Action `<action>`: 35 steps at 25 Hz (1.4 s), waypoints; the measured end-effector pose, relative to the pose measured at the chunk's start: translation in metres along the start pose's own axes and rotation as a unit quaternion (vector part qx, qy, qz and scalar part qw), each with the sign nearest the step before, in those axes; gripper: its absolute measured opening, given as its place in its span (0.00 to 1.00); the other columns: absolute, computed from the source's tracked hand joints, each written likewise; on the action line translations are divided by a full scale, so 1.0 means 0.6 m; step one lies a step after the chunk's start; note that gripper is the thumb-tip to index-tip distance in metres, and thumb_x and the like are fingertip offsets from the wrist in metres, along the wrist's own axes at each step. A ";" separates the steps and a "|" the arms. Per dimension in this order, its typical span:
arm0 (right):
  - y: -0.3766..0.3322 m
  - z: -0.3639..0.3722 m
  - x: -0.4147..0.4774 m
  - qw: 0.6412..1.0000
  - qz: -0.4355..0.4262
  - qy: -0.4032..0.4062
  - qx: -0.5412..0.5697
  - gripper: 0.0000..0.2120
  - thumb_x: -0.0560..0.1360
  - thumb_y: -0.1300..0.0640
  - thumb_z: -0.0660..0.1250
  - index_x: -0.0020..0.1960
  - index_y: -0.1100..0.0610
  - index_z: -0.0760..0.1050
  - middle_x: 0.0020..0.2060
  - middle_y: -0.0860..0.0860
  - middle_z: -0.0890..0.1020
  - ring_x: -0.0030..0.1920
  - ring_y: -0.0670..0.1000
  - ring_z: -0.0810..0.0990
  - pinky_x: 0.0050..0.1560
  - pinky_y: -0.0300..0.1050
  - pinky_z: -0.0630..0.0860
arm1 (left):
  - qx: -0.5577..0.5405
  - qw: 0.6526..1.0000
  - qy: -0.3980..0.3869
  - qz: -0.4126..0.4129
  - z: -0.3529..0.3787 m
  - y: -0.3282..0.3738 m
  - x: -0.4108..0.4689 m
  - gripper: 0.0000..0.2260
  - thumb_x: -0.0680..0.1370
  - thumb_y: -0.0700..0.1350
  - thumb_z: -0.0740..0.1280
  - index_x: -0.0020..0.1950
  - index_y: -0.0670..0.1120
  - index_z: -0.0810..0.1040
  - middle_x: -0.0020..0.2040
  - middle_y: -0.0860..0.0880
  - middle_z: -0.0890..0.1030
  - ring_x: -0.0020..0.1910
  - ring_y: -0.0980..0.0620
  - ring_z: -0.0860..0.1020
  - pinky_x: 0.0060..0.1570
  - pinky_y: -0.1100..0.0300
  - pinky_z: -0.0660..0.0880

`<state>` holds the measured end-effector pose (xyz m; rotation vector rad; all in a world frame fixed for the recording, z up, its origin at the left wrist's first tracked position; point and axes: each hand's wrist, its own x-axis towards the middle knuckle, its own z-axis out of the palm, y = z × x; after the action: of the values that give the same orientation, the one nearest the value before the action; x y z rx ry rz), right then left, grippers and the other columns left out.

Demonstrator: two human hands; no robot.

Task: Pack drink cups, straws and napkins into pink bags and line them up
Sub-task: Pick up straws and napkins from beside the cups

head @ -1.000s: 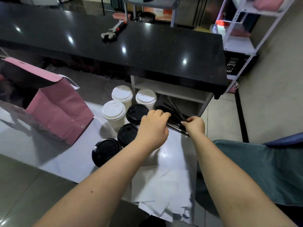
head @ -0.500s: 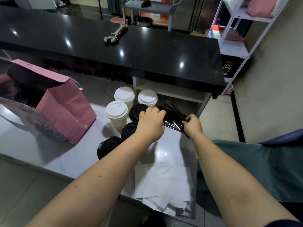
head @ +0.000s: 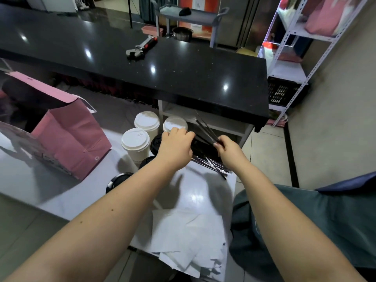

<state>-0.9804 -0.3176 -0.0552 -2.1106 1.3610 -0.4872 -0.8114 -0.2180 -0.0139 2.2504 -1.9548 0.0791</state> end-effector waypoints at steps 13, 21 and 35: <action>-0.517 0.122 -0.009 0.963 -0.175 -0.071 0.193 0.09 0.81 0.59 0.58 0.42 0.54 0.69 0.26 0.48 0.73 0.26 0.46 0.70 0.24 0.38 0.66 | -0.019 0.989 0.136 -0.063 -0.259 -0.457 -0.131 0.17 0.75 0.47 0.65 0.63 0.51 0.76 0.59 0.50 0.79 0.61 0.45 0.73 0.58 0.49 0.69; -0.742 0.274 -0.018 0.968 -0.154 -0.056 0.189 0.06 0.82 0.61 0.57 0.48 0.63 0.69 0.29 0.55 0.75 0.26 0.48 0.72 0.27 0.41 0.69 | -0.042 0.997 0.067 -0.026 -0.263 -0.703 -0.170 0.18 0.75 0.49 0.66 0.65 0.53 0.75 0.62 0.50 0.78 0.62 0.47 0.73 0.61 0.52 0.70; -0.690 0.351 0.128 0.975 -0.138 -0.148 -0.087 0.07 0.80 0.58 0.56 0.46 0.48 0.68 0.45 0.51 0.81 0.45 0.53 0.79 0.50 0.53 0.77 | -0.134 0.989 -0.069 -0.006 -0.204 -0.824 -0.044 0.52 0.63 0.54 0.80 0.78 0.55 0.53 0.79 0.55 0.54 0.78 0.52 0.48 0.72 0.41 0.59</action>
<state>-0.5361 -0.2005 0.0475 -2.4168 0.9779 -0.1518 -0.3192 -0.1075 0.0609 2.1404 -1.8866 -0.3301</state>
